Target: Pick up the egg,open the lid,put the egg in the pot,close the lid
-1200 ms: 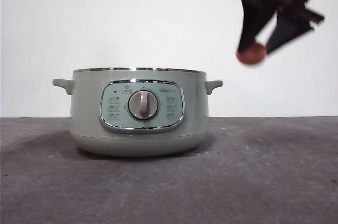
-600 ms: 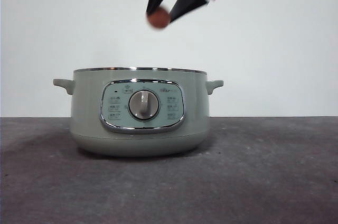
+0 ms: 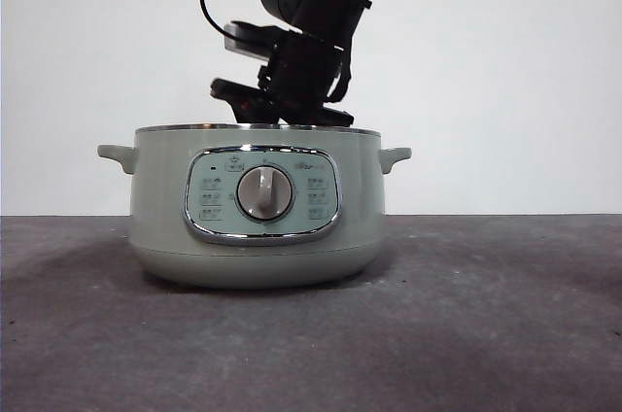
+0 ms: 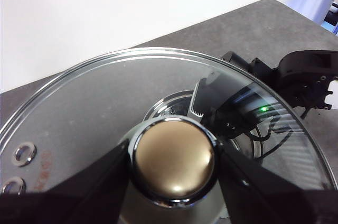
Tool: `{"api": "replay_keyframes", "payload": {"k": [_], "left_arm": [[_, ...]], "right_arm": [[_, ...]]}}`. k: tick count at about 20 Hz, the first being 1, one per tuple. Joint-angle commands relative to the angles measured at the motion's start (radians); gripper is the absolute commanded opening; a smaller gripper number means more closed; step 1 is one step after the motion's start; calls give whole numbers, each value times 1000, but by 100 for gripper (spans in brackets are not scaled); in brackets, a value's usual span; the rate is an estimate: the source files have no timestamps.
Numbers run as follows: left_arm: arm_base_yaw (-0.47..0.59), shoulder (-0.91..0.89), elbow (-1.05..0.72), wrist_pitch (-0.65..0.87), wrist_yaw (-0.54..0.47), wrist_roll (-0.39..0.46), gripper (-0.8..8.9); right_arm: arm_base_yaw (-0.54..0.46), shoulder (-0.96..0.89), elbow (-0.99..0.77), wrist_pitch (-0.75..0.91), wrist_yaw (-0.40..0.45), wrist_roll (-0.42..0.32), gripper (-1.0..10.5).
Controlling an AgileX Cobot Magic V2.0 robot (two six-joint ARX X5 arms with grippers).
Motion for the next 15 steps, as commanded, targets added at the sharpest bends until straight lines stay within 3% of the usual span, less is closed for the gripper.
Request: {"api": "replay_keyframes", "payload": {"k": [1,9,10,12,15], "left_arm": [[1,-15,10,42,14,5,-8],[1,-15,10,41,14,5,-8],[1,-15,10,41,14,5,-8],[1,-15,10,41,14,5,-8],[1,-15,10,33,14,6,-8]], "right_arm": [[1,17,5,-12,18,-26,-13],[1,55,5,-74,38,-42,15],[1,55,5,-74,38,-42,104],[1,53,14,-75,33,-41,436],[1,39,109,-126,21,-18,474]]}}
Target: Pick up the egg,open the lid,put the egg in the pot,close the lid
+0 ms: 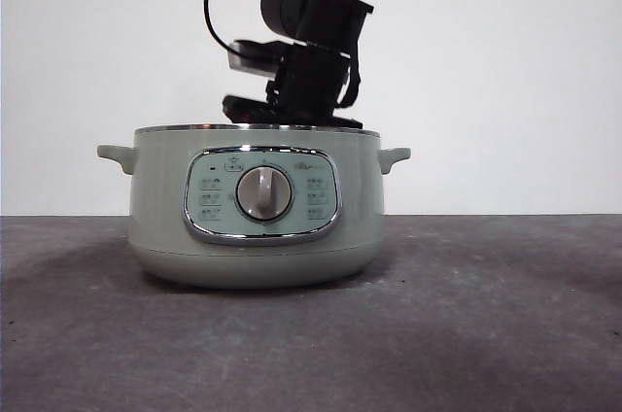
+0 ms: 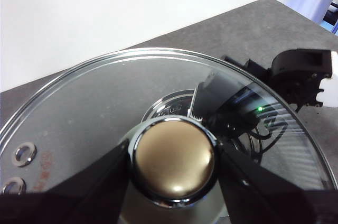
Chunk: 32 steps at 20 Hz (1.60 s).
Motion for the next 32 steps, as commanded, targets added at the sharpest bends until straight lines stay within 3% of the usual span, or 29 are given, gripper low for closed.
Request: {"api": "replay_keyframes", "payload": {"k": [1,4,9,13,16,24,32], "left_arm": [[1,-15,10,36,12,6,-8],[1,-15,10,36,11,17,-8],[1,-11,10,46,12,24,-8],[-1,16,10,46,113,25,-8],[-10,62,9,49,133,32,-8],[-96,271,8,93,132,52,-8],[-224,487,6,218,53,76,-6]], "right_arm": [[2,-6,95,-34,-21,18,473],[2,-71,229,-116,-18,53,472],[-24,-248,251,-255,68,58,469],[-27,-380,251,-368,49,43,469],[-27,-465,249,-453,22,39,469],[-25,-827,23,-454,-26,52,467],[-25,-1220,-283,-453,123,118,466]]}}
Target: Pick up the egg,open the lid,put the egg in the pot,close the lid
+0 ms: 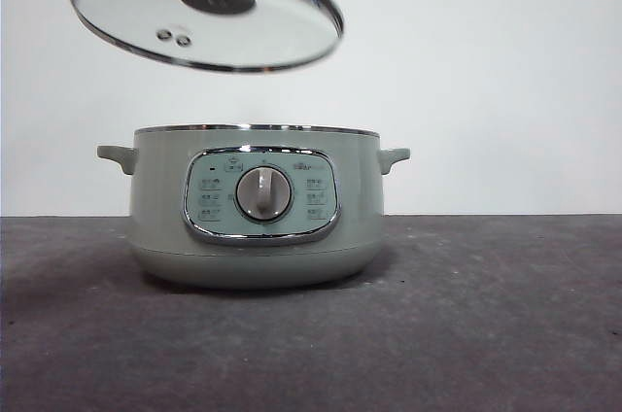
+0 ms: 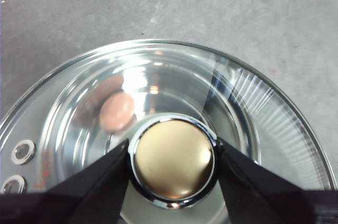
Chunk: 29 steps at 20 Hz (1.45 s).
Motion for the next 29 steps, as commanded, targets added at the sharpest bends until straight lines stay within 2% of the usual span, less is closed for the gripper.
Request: {"api": "replay_keyframes", "payload": {"k": [1,4,11,29], "left_arm": [[-29,16,2,90,11,12,-6],[-63,32,-44,151,-45,12,-6],[-76,32,-229,316,-49,-18,-6],[-78,43,-307,422,-63,-32,-6]], "right_arm": [[2,-84,-53,-23,33,41,465],[2,-187,-100,-23,69,76,464],[2,-330,-134,-23,115,119,464],[2,-341,-136,-23,114,134,464]]}}
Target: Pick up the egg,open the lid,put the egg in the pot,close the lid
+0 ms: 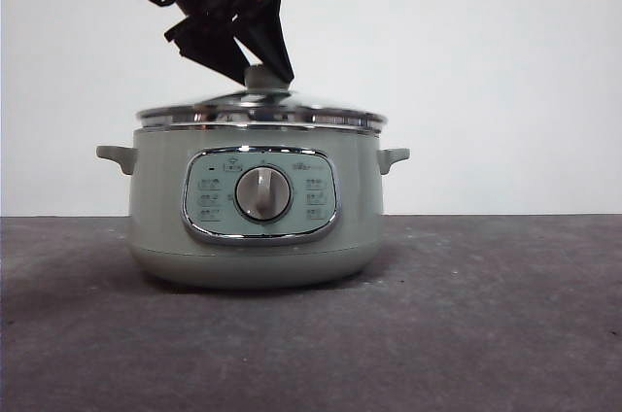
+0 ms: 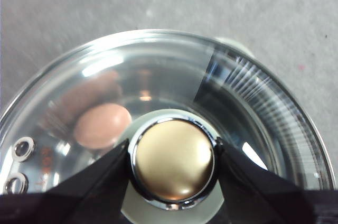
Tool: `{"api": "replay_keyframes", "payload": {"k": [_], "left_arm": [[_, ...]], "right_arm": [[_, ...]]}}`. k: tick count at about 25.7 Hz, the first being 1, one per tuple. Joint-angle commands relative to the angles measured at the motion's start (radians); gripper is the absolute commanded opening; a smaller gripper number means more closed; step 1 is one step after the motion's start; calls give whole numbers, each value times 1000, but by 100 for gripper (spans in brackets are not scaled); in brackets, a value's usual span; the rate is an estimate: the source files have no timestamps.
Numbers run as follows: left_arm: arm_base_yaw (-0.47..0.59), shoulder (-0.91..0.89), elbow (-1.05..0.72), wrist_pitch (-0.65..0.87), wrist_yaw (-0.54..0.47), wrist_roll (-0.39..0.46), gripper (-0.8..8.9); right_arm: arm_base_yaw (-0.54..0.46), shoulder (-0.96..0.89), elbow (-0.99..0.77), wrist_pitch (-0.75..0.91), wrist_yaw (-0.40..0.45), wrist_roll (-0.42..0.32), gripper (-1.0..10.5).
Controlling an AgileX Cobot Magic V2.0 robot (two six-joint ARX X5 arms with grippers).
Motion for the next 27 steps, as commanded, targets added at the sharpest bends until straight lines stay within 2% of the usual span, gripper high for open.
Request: {"api": "replay_keyframes", "payload": {"k": [1,27], "left_arm": [[-1,0,-23,61,8,-7,-6],[54,0,-56,42,-12,-9,-7]], "right_arm": [[1,-3,-8,-23,3,13,464],[1,-3,-11,-24,7,24,464]]}}
